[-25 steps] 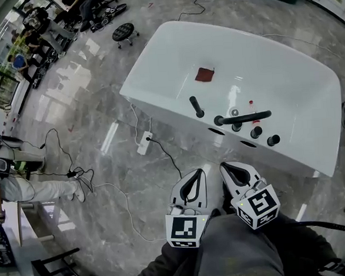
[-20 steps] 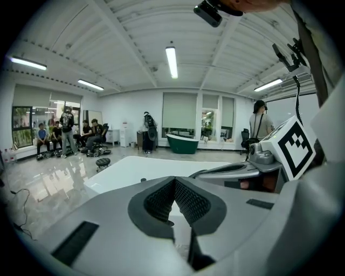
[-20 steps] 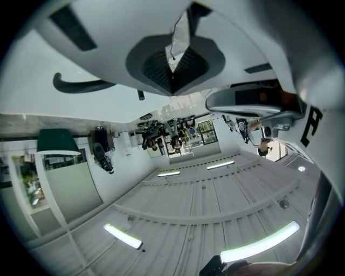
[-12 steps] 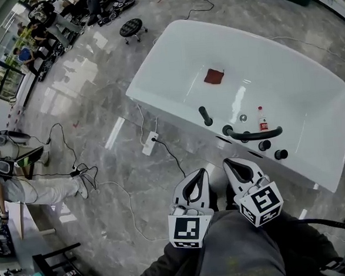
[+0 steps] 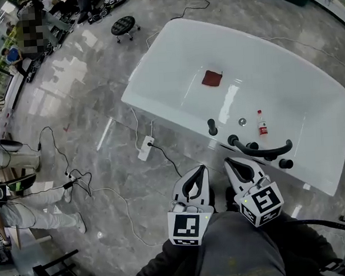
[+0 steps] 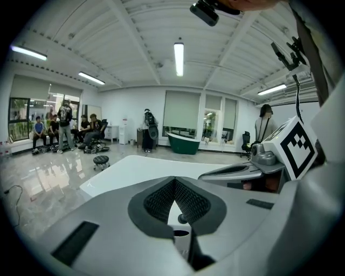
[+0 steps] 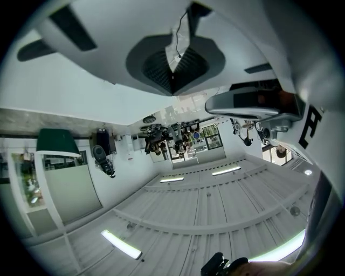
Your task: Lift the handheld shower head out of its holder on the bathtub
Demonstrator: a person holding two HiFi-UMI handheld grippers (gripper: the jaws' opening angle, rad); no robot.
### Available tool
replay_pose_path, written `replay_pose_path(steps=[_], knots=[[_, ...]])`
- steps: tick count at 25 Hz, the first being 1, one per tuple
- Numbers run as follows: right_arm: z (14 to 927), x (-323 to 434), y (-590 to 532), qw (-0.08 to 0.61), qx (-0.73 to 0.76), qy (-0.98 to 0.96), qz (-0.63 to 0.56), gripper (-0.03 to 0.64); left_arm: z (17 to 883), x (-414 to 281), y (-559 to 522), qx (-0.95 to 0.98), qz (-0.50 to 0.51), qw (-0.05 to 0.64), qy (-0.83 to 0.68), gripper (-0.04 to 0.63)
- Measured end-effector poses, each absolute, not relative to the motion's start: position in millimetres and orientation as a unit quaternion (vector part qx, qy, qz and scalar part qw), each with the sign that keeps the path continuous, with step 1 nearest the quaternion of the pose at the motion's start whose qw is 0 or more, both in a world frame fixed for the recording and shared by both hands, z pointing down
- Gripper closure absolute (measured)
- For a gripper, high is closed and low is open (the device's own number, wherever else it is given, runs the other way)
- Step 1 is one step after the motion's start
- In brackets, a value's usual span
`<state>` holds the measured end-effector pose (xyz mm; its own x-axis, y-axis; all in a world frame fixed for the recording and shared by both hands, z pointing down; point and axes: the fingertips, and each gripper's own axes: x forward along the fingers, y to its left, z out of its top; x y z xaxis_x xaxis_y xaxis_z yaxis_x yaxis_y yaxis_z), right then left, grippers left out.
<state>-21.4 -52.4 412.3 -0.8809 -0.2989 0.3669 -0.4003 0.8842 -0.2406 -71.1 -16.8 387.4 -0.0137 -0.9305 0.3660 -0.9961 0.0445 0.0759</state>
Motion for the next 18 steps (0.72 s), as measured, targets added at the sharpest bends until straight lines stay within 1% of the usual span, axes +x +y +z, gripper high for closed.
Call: replay_pose_path(steps=[11,18], knots=[[426.1,-74.0,-67.6,0.187,0.194,-0.950,0.160,0.612,403.5,-127.9,-32.9,0.690,0.093,0.186,-0.693,0.592],[417.7,-106.2,-87.7,0.187,0.210,-0.947,0.153,0.612,396.5,-159.7,-49.5,0.701,0.087,0.183,-0.684,0.592]])
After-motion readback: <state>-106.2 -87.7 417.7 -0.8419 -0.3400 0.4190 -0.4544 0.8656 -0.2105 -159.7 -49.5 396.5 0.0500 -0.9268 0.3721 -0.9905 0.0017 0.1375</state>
